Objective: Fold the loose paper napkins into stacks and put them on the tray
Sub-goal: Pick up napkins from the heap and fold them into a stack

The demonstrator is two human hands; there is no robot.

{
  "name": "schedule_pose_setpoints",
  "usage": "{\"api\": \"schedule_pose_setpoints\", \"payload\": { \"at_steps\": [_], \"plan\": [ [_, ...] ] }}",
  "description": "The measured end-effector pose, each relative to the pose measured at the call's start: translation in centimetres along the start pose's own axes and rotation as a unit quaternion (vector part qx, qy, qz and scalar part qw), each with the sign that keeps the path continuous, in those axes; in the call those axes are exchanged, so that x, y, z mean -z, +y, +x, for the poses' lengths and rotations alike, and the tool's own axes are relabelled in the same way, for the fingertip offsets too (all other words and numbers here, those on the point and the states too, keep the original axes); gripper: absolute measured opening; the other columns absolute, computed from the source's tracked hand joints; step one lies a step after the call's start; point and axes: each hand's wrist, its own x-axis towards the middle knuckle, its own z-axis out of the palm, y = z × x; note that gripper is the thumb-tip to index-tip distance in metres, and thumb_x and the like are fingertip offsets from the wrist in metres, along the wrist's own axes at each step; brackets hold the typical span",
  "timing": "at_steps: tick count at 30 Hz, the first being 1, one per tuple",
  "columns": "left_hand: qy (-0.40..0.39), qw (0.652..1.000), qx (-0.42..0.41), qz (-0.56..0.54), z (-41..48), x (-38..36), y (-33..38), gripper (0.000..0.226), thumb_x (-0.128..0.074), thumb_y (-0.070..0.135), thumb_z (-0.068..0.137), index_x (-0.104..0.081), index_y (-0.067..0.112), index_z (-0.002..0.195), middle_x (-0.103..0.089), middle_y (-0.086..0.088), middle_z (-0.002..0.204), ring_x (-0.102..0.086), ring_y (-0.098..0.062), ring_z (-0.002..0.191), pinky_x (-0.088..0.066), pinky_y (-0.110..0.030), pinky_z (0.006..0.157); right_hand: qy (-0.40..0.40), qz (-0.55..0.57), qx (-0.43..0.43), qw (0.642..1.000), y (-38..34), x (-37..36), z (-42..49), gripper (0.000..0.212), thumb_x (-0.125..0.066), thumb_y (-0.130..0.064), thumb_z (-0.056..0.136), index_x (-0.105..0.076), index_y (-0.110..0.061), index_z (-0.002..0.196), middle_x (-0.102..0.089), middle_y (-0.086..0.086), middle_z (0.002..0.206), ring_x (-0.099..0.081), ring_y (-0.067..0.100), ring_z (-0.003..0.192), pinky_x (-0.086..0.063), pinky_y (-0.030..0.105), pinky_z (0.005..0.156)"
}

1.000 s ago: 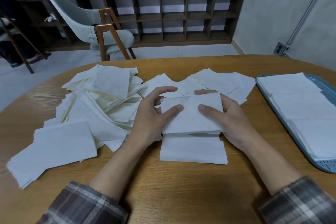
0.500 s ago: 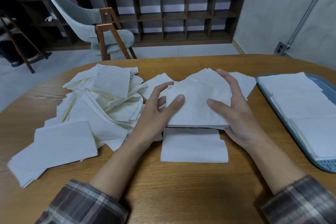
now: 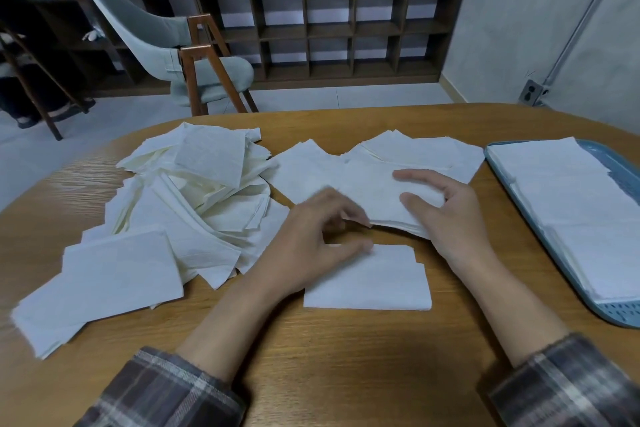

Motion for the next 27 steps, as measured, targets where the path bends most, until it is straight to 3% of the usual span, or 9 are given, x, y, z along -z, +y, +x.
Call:
{"api": "schedule_pose_setpoints", "payload": {
  "at_steps": [3, 11, 19, 27],
  "plan": [
    [-0.117, 0.993, 0.003, 0.025, -0.23, -0.38, -0.53, 0.024, -0.09, 0.038, 0.082, -0.08, 0.027, 0.101, -0.07, 0.012, 0.097, -0.067, -0.011, 0.097, -0.054, -0.035, 0.085, 0.013, 0.001, 0.006, 1.0, 0.23, 0.11, 0.09, 0.032, -0.067, 0.003, 0.095, -0.08, -0.021, 0.112, -0.072, -0.028, 0.113, -0.057, -0.024, 0.111, -0.036, -0.004, 0.09],
    [-0.124, 0.992, 0.013, 0.003, -0.3, -0.23, -0.59, 0.008, -0.087, 0.03, 0.086, -0.082, 0.025, 0.09, -0.073, 0.011, 0.092, -0.069, -0.012, 0.091, -0.055, -0.04, 0.084, 0.005, -0.001, 0.0, 1.0, 0.26, -0.15, 0.03, 0.034, -0.067, 0.003, 0.094, -0.081, -0.024, 0.11, -0.074, -0.03, 0.111, -0.057, -0.02, 0.115, -0.036, -0.003, 0.093],
    [-0.086, 0.995, 0.041, -0.042, -0.25, 0.16, 0.03, 0.006, -0.086, 0.027, 0.088, -0.083, 0.022, 0.086, -0.078, 0.012, 0.086, -0.073, -0.009, 0.088, -0.057, -0.036, 0.084, 0.0, 0.005, -0.002, 1.0, 0.23, -0.03, 0.07, 0.033, -0.067, 0.002, 0.094, -0.081, -0.024, 0.11, -0.075, -0.027, 0.113, -0.057, -0.021, 0.115, -0.036, -0.004, 0.092],
    [-0.132, 0.991, -0.002, -0.014, -0.23, -0.02, -0.57, 0.011, -0.087, 0.02, 0.087, -0.084, 0.021, 0.098, -0.075, 0.01, 0.09, -0.07, -0.011, 0.094, -0.053, -0.018, 0.081, -0.001, 0.004, -0.002, 1.0, 0.23, -0.09, 0.09, 0.034, -0.067, 0.003, 0.094, -0.08, -0.024, 0.111, -0.074, -0.026, 0.113, -0.057, -0.021, 0.114, -0.035, -0.004, 0.091]
  ]
}}
